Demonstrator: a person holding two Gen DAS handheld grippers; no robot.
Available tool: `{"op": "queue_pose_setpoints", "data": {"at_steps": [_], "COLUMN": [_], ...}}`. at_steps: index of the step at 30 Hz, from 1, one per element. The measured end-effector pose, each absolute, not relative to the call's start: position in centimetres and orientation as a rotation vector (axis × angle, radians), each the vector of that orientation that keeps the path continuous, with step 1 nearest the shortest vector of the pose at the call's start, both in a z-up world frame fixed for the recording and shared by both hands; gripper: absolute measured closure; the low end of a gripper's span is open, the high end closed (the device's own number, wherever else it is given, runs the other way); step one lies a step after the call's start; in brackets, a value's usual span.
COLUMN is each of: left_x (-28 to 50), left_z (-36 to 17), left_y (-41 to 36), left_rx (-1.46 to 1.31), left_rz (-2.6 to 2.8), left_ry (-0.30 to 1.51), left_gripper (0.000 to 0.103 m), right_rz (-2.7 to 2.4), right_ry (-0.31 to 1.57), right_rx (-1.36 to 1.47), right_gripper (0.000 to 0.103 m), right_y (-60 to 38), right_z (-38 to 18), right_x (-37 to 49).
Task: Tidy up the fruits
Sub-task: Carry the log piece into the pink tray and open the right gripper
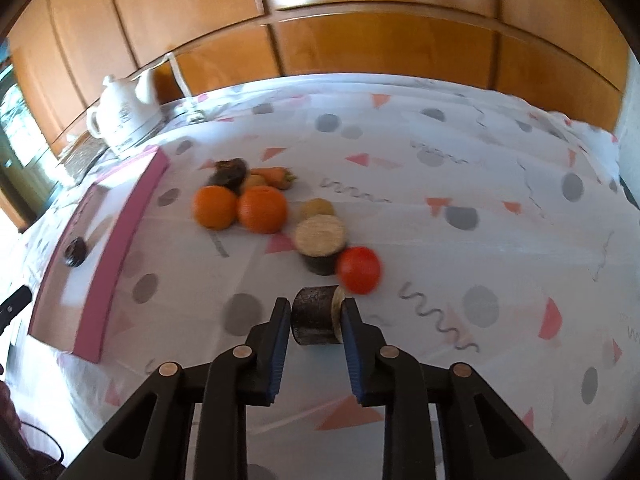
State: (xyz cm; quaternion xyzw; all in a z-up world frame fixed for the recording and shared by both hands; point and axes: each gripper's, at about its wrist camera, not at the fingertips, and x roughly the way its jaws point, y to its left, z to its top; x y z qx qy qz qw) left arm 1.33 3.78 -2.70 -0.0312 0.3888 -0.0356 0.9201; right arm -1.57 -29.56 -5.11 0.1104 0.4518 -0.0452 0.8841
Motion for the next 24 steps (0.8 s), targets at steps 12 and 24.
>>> {"op": "queue_pose_setpoints", "data": {"at_steps": [12, 24], "left_x": [1.3, 1.3], "left_z": [-2.8, -2.8], "left_y": [3.6, 8.9], "left_rx": [-0.061, -0.237], "left_rz": [-0.096, 0.095], "left_ry": [0.798, 0.785], "left_gripper": [0.021, 0.016], "right_rz": [0.008, 0.085], "right_ry": [0.916, 0.91], "right_rx": [0.158, 0.093], "right_gripper": [0.078, 0.078], "right_y": [-25.9, -22.8], "right_z": [-3.5, -3.0], "right_x": [0.1, 2.4]}}
